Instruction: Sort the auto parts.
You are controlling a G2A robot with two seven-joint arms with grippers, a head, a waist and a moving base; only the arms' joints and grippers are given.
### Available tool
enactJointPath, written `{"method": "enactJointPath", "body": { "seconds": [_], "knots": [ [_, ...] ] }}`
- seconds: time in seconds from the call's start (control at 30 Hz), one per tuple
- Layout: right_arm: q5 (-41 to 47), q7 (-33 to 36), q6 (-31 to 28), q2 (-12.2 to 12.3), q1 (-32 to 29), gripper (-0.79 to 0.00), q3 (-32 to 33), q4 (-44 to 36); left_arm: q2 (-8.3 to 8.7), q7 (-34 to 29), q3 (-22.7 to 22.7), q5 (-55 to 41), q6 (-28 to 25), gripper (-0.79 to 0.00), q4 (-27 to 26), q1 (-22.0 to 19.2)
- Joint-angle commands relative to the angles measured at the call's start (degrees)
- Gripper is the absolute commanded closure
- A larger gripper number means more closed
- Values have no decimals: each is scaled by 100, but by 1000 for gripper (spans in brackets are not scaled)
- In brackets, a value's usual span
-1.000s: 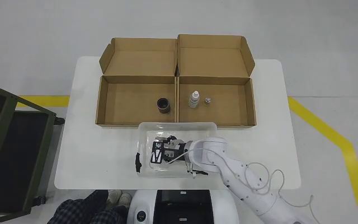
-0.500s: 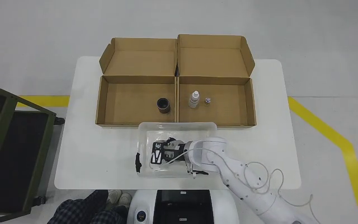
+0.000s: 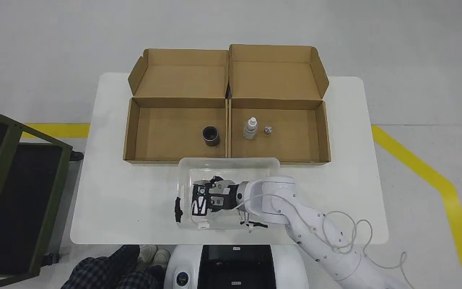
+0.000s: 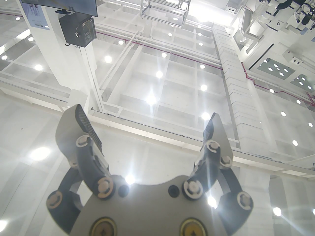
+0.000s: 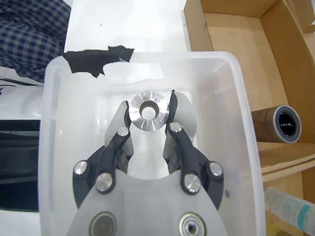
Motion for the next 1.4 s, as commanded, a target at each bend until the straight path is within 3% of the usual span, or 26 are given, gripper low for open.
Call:
{"method": "enactJointPath", "body": {
  "seconds": [0.0,0.27,0.8,1.37],
  "knots": [
    [101,-49,-10,17,-50,0,67,-162,0,0,0,0,0,-785,0,0],
    [334,-749,-15,34,-137,0,144,-664,0,0,0,0,0,-785,0,0],
    [503,-2938,580,-88,91,0,198,-1021,0,0,0,0,0,-785,0,0],
    [262,-4307,741,-33,-116,0,812,-1471,0,0,0,0,0,-785,0,0]
  ]
}}
